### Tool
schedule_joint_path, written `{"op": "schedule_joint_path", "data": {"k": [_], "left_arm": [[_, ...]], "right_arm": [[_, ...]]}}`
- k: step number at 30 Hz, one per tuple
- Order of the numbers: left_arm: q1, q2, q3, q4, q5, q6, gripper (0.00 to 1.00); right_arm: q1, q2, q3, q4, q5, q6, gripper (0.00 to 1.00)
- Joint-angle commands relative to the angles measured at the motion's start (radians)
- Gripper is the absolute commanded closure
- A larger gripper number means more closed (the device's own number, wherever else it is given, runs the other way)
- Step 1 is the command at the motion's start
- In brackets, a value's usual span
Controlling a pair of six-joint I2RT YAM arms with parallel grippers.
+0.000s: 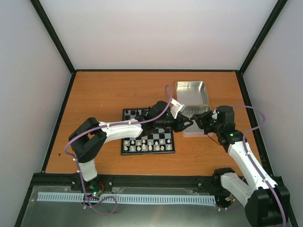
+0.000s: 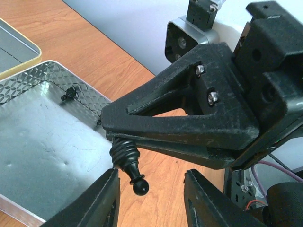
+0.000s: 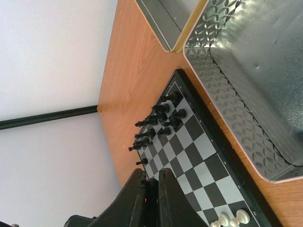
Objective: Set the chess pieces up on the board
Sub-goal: Pick up the chess piece from the storage box.
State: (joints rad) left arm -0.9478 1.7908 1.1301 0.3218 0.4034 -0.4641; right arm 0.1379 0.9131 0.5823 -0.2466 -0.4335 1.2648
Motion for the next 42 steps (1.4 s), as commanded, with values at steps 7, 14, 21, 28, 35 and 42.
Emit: {"op": "schedule_joint_path", "data": {"k": [7,14,21,28,35,42], "left_arm": [[-0.019,0.022,0.061,-0.006,-0.070,0.003,0.80],[-0.017,0.027,0.096,-0.062,-0.131,0.012,0.99],[-0.017,-0.023,0.056,-0.125,-0.173,0.065,0.99],[0.001,-0.072,0.073,-0.361,-0.216,0.136,0.99],[0.139,-0.209,0.071,-0.927,-0.252,0.277,0.99],[0.320,-0.261,0.072,-1.189,-0.272,0.402,0.99]], "right_arm": [[-0.006,0.003,0.001,0.021,-0.033,0.047,0.96],[-0.006,0.006,0.014,-0.011,-0.018,0.013,0.96],[-0.006,0.031,0.052,-0.043,0.043,-0.066,0.96],[-0.006,0.045,0.116,-0.127,0.119,-0.208,0.96],[-0.006,0.001,0.134,-0.208,0.252,-0.319,0.96],[-0.006,-0.022,0.100,-0.208,0.279,-0.332,0.96]]}}
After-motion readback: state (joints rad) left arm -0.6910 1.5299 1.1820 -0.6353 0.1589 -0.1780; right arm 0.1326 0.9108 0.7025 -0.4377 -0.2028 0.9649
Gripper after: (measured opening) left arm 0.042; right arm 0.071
